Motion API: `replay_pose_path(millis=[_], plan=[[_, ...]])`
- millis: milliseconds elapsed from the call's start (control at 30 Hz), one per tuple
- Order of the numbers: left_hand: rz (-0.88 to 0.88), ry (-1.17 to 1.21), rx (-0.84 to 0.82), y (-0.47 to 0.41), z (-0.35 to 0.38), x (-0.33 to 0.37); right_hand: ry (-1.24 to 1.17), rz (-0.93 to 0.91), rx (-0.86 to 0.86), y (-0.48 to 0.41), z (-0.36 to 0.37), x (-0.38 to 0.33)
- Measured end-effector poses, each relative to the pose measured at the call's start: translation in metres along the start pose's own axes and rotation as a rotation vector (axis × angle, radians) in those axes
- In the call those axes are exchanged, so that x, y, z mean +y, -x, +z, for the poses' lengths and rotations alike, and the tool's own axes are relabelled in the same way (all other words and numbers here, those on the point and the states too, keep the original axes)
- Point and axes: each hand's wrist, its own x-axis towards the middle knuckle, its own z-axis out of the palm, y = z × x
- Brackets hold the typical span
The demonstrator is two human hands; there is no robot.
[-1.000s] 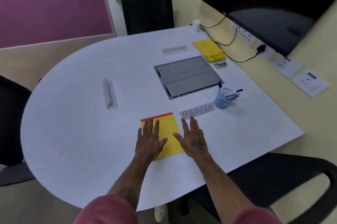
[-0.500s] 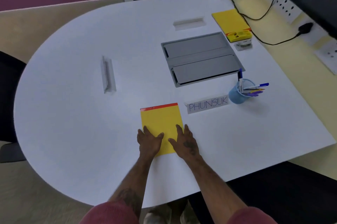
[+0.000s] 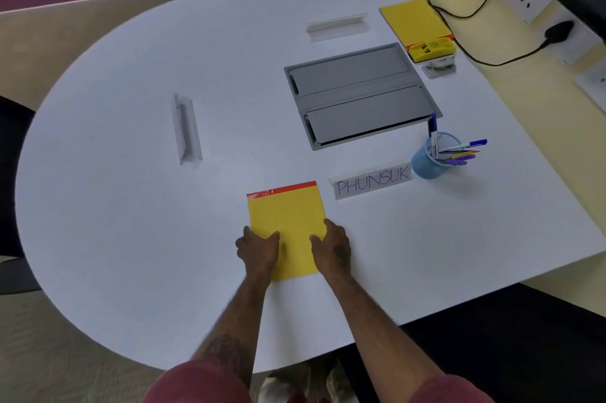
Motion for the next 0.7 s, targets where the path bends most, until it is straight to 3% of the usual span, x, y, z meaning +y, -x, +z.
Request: replay_pose_path(millis=[200, 467, 700], plan=[[0.017, 0.251, -0.043, -0.01, -0.014, -0.002, -0.056, 0.052, -0.031, -0.007, -0.003, 0.001], [0.149, 0.24, -0.078, 0.001, -0.022, 0.015, -0.153, 0.085, -0.054, -0.001, -0.033, -0.006], [0.257, 0.232, -0.068, 0.025, -0.03, 0.042, -0.241, 0.0, -0.015, 0.014, -0.088, -0.014]])
